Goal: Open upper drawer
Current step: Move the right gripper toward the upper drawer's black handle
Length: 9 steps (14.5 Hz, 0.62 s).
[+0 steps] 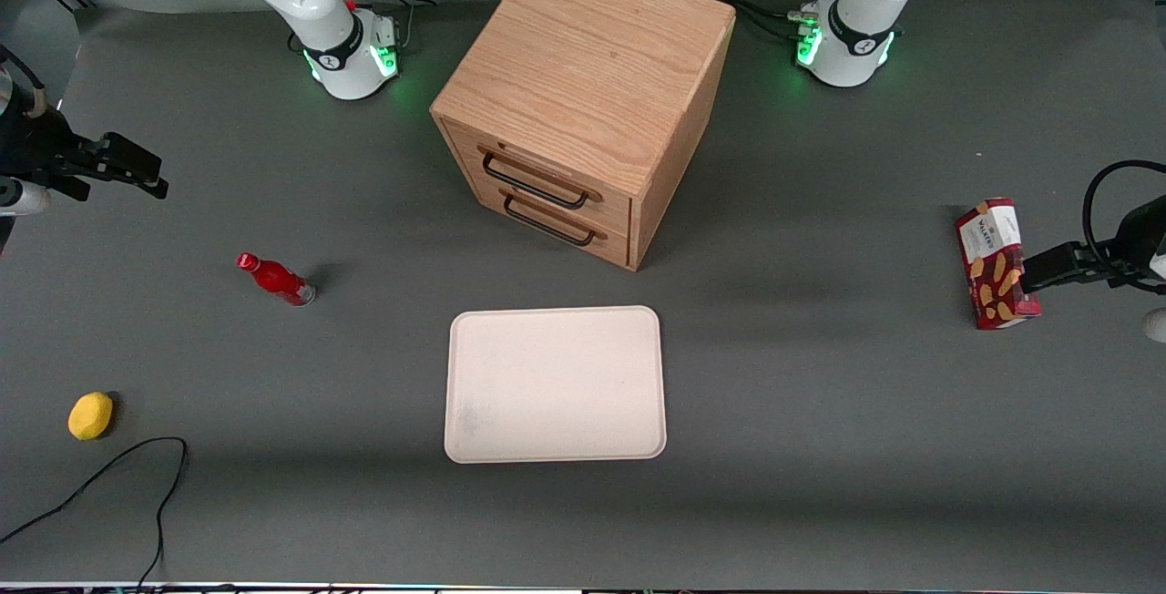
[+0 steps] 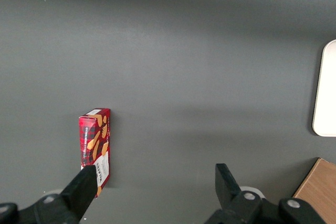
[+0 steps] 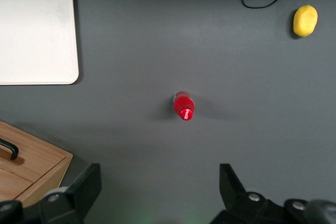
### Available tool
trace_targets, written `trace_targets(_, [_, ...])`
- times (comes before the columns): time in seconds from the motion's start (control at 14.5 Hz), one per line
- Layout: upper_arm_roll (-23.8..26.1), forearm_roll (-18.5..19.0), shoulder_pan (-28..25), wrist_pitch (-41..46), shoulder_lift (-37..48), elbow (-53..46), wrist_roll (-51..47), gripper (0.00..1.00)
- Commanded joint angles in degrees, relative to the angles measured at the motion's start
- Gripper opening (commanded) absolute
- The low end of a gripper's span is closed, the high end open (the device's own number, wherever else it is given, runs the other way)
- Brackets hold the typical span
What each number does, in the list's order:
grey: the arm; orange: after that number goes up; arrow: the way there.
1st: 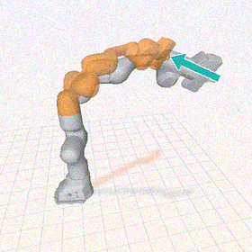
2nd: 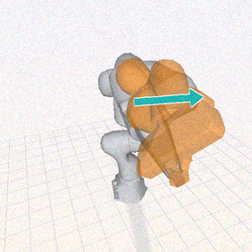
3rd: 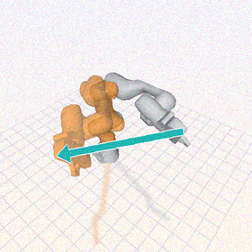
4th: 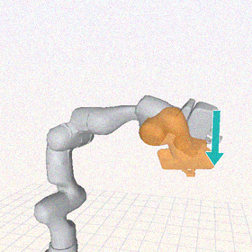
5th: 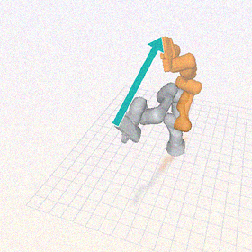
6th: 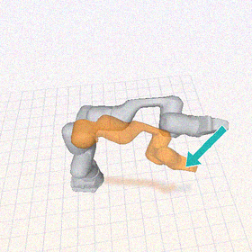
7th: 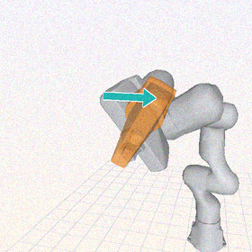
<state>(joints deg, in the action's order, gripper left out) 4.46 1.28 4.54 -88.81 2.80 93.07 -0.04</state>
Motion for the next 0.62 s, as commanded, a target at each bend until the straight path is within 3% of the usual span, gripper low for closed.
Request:
trace_targets(0.0, [0.4, 1.0, 0.0, 1.2, -2.2, -2.2, -1.0, 1.0])
trace_targets(0.21, [1.5, -0.8, -0.3, 0.7, -5.5, -5.4, -1.1, 1.0])
trace_targets(0.34, [8.3, -4.5, -0.8, 0.3, -9.4, -9.2, -1.2, 1.0])
trace_targets(0.55, [20.9, -4.7, -0.8, 0.3, -13.6, -14.0, -0.4, 1.0])
